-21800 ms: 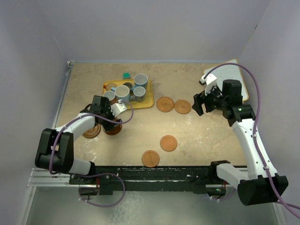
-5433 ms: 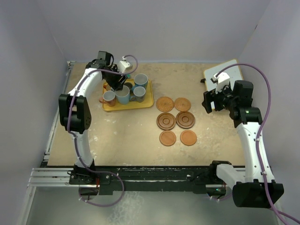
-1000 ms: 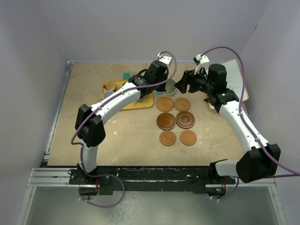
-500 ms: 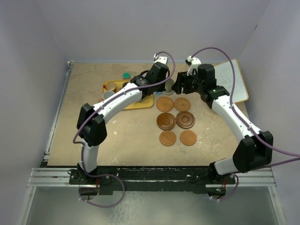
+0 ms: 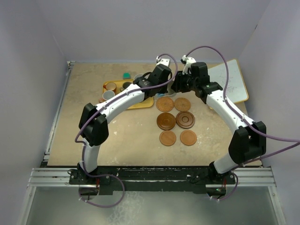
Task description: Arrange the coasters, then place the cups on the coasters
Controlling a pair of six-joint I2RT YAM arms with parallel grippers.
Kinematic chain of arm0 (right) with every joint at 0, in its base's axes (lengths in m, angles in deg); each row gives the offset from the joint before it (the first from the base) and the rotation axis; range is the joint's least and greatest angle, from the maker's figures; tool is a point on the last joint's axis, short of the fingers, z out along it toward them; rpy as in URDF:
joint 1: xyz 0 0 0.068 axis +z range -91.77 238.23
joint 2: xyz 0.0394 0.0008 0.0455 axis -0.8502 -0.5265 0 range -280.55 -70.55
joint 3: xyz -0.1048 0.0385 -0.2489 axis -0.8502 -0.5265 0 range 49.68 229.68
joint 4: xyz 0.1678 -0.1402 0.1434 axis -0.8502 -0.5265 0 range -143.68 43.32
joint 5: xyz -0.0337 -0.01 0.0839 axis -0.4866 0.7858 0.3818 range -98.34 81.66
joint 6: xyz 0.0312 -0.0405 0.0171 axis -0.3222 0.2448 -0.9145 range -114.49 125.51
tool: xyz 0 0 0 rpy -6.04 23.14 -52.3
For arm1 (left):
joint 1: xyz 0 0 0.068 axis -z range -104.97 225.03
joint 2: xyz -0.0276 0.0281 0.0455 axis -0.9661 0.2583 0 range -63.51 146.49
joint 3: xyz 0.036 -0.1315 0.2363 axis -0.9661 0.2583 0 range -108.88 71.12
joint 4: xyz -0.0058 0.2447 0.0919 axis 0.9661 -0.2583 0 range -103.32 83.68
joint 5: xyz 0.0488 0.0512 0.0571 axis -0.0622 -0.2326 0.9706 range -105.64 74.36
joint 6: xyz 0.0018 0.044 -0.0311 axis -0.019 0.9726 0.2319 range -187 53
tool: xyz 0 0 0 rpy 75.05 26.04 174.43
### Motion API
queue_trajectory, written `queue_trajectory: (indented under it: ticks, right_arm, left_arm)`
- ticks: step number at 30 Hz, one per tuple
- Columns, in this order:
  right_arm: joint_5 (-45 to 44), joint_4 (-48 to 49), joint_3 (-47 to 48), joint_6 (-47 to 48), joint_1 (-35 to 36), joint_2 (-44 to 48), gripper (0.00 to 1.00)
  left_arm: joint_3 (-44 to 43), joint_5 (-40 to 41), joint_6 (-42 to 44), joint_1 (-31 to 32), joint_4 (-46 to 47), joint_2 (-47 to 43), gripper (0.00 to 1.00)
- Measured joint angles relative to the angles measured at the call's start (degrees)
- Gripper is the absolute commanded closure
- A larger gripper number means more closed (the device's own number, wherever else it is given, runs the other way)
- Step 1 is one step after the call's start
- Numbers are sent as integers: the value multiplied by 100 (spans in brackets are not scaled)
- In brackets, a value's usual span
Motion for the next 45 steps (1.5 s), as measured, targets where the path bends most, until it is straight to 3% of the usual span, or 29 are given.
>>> queue_trajectory:
  ticks: [11,16,32,38,45]
  right_arm:
    - [-811,-546,221,59,118,-262,100]
    - [-1099,-793,310,168,146,-264,100]
    - [-1268,-1172,341,651,35,-258,100]
    - [-1368,-1152,341,802,-4,-258,100]
    - [-1401,-1132,341,1027,-114,-258,100]
  left_arm:
    - [0,-210,9,57,92,157,92]
    - [2,-507,114,52,249,157,87]
    - [710,-2127,651,-31,1036,-387,57]
    - [1058,-2721,826,-70,1314,-750,50]
    - [1410,-3397,1156,-339,1467,-1047,49]
